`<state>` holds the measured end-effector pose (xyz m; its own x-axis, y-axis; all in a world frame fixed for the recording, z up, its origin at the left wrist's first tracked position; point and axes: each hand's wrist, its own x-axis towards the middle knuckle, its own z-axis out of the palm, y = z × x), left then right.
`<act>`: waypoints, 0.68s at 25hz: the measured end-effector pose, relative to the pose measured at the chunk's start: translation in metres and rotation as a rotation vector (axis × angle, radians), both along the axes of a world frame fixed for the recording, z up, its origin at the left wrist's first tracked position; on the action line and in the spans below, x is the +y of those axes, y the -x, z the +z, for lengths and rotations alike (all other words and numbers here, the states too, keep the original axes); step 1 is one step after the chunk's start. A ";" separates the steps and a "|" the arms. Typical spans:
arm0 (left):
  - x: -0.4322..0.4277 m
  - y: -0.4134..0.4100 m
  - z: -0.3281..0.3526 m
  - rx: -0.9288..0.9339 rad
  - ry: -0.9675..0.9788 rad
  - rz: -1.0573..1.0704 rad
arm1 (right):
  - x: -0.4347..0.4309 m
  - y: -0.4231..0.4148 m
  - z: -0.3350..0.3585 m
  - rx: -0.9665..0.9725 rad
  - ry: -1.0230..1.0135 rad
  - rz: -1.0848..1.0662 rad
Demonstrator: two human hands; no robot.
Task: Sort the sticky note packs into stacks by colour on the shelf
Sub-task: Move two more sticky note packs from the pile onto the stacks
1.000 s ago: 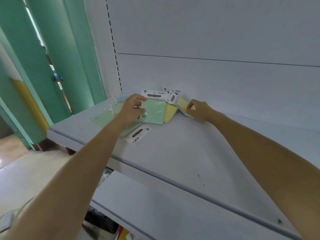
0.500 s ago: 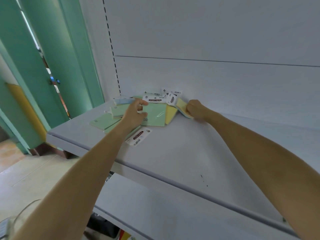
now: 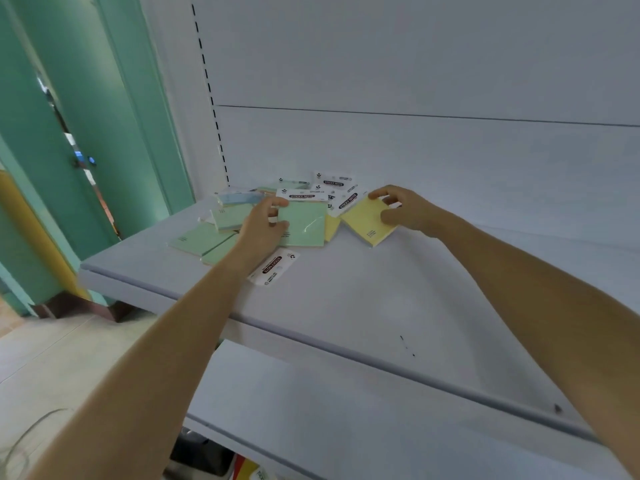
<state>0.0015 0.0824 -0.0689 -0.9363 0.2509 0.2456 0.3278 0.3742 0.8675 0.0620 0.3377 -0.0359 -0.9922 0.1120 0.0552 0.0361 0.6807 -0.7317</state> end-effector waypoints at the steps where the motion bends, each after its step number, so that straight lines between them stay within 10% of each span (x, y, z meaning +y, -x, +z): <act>1: 0.001 0.000 0.002 0.010 0.041 -0.003 | 0.002 -0.007 0.001 -0.010 -0.031 0.001; 5: 0.008 -0.003 0.028 0.095 0.221 -0.018 | 0.006 -0.041 0.009 -0.045 -0.019 -0.051; 17: 0.140 -0.096 0.027 0.011 -0.120 -0.329 | 0.088 -0.226 -0.009 0.263 0.352 -0.578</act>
<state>0.0979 0.2221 -0.0419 -0.8073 0.5076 0.3010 0.4231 0.1424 0.8948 0.2884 0.4253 -0.0450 -0.7277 0.6699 0.1472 0.1121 0.3279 -0.9380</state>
